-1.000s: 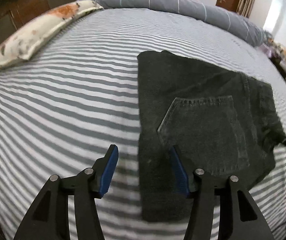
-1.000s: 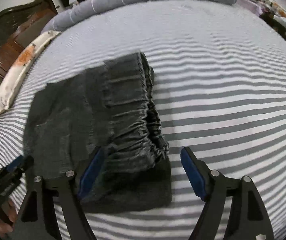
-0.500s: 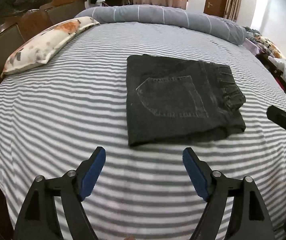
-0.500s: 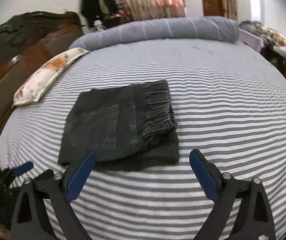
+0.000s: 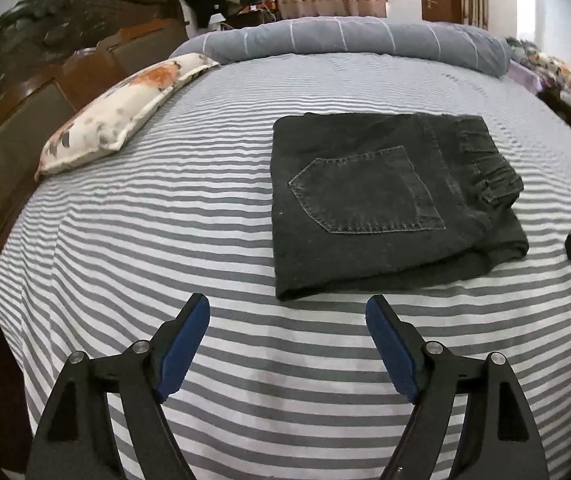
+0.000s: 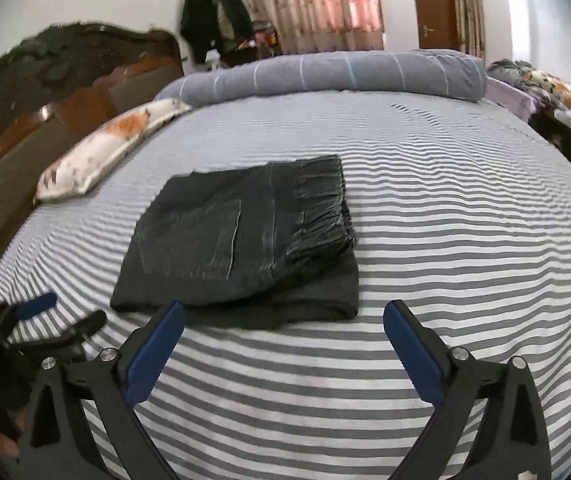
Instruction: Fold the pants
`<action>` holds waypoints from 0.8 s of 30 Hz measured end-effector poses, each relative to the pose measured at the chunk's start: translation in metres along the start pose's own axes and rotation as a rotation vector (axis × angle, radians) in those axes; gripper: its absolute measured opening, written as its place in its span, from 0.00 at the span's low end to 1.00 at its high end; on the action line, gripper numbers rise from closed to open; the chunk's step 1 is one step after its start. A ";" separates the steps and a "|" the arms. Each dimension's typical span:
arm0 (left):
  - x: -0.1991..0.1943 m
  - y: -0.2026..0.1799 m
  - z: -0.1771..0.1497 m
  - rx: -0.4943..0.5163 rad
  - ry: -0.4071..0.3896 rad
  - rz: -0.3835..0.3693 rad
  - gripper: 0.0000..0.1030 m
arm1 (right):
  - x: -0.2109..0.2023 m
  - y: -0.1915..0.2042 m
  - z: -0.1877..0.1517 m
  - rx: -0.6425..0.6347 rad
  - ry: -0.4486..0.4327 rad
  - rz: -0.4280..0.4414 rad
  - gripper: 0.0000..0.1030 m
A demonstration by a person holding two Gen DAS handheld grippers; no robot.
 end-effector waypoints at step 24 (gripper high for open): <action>0.002 -0.003 -0.002 0.008 -0.008 -0.036 0.78 | 0.018 0.011 -0.010 -0.055 0.062 -0.025 0.97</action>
Point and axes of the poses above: each gripper's, at about its wrist camera, not at the fingertips, and x roughly the way its jaws point, y to its left, z to its top, the point moved 1 cm from there along x, roughly the way its jaws point, and after that the axes turned 8 degrees about -y, right-handed, at the moved point
